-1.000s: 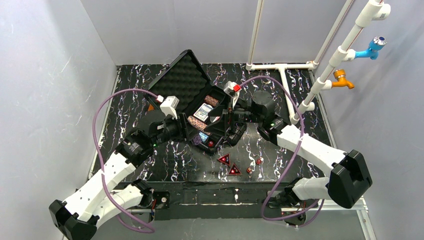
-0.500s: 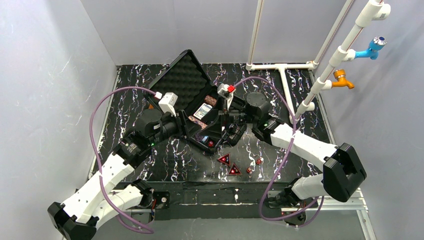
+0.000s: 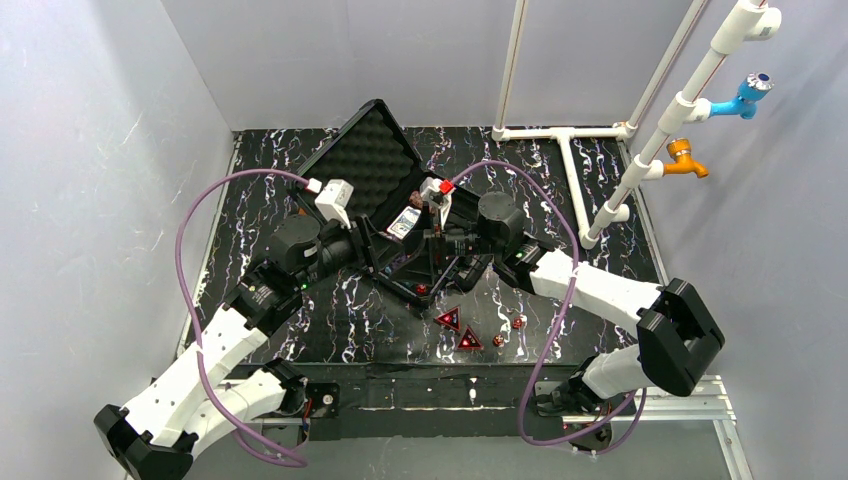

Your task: Pack up texas hold em set

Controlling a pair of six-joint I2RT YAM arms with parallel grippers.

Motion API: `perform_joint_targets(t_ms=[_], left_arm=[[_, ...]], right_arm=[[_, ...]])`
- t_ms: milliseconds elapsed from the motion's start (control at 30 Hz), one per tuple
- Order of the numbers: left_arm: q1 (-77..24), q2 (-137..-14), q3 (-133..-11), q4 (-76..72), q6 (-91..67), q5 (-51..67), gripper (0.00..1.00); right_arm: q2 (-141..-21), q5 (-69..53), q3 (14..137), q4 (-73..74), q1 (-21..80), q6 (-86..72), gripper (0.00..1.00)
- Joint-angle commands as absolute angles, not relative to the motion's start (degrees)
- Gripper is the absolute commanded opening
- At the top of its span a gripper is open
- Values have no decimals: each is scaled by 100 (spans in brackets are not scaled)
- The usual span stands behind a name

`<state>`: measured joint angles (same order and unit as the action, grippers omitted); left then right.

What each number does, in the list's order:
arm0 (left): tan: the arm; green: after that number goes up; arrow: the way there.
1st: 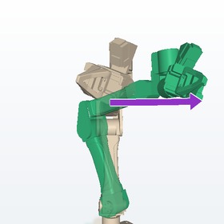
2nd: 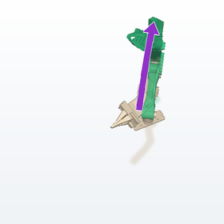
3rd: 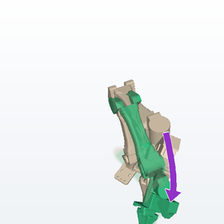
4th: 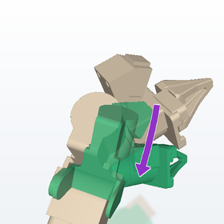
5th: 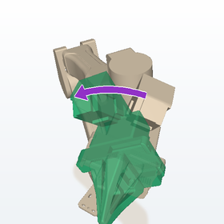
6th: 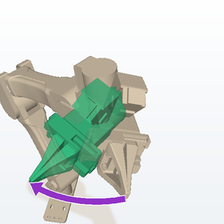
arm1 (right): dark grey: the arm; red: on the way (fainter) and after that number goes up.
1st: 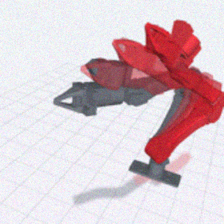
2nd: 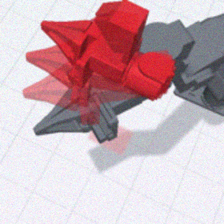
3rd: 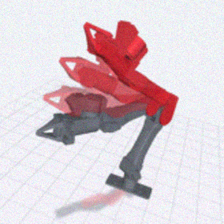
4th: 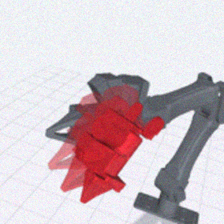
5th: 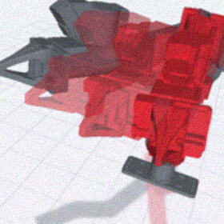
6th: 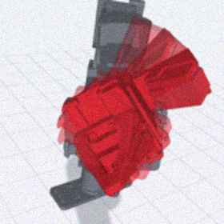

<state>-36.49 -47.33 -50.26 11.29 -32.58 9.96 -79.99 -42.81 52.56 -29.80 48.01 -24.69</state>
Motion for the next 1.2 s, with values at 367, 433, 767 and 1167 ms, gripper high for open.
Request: perform_joint_targets(t_ms=[367,433,767,1167], left_arm=[[-3621,-4616,-5353,613,-3226,1151,0],[-3621,-4621,-5353,622,-3226,1138,0],[-3621,-4625,-5316,770,-3172,1002,13],[-3621,-4230,-5172,977,-2782,859,84]], right_arm=[[-8208,-4174,5617,-3174,4860,-2435,48],[-8216,-4172,5629,-3171,4861,-2435,41],[-8177,-4174,5660,-3107,4860,-2402,2],[-7953,-4221,5643,-2844,4860,-2045,1]])
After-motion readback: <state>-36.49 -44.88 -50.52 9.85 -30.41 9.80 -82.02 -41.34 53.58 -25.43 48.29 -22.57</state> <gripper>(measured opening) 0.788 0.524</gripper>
